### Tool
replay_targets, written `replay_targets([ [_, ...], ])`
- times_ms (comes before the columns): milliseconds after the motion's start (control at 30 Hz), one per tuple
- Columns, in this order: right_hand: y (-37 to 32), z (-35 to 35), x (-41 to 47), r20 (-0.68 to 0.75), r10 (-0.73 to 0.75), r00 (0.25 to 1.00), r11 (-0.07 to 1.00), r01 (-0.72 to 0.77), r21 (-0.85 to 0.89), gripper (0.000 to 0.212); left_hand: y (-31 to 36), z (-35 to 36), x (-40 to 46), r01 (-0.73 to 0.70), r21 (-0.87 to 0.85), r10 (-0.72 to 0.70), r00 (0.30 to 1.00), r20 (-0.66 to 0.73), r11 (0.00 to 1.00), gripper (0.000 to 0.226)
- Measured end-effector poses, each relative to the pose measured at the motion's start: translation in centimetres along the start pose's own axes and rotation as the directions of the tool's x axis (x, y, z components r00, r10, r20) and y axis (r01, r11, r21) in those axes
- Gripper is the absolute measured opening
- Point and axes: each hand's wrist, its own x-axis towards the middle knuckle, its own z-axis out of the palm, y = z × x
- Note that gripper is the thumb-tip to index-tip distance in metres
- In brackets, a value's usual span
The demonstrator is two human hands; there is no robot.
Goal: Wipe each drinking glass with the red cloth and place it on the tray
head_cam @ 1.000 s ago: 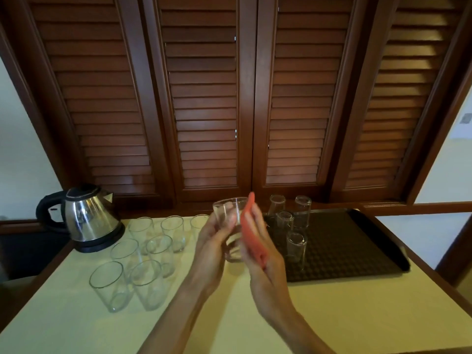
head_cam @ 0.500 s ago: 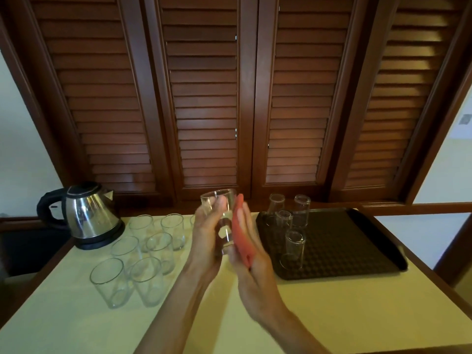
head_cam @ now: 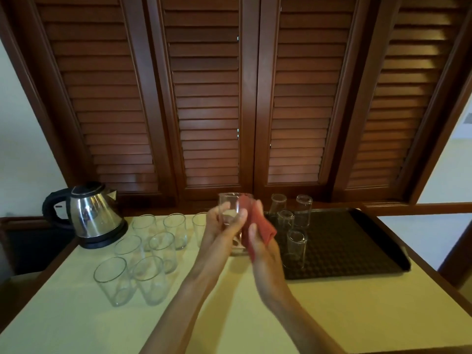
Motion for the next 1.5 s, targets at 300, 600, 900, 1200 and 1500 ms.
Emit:
replay_targets([
  [300, -1.1, -0.8, 1.1, 0.069, -0.009, 0.998, 0.999, 0.012, -0.041, 0.050, -0.2, -0.3, -0.5, 0.004, -0.109, -0.005, 1.000, -0.005, 0.994, 0.052],
  [600, -3.2, -3.6, 2.4, 0.208, -0.083, 0.975, 0.940, 0.146, -0.309, 0.032, 1.9, -4.5, 1.9, 0.080, 0.380, -0.169, 0.964, 0.206, 0.922, 0.049],
  [900, -3.6, -2.6, 3.9, 0.133, 0.110, 0.985, 0.957, -0.069, -0.280, 0.022, 1.1, -4.5, 4.0, -0.300, 0.873, 0.223, 0.948, 0.227, 0.385, 0.057],
  [1200, -0.6, -2.1, 2.7, 0.031, -0.070, 0.997, 0.996, 0.072, -0.046, 0.034, -0.5, -1.8, 1.8, 0.205, -0.083, -0.182, 0.957, 0.227, 0.975, 0.063],
  [1500, 0.2, -0.3, 1.7, 0.036, -0.138, 0.990, 0.984, 0.142, -0.110, 0.048, -1.4, -0.1, 0.6, 0.033, -0.150, -0.024, 0.998, 0.066, 0.988, 0.070],
])
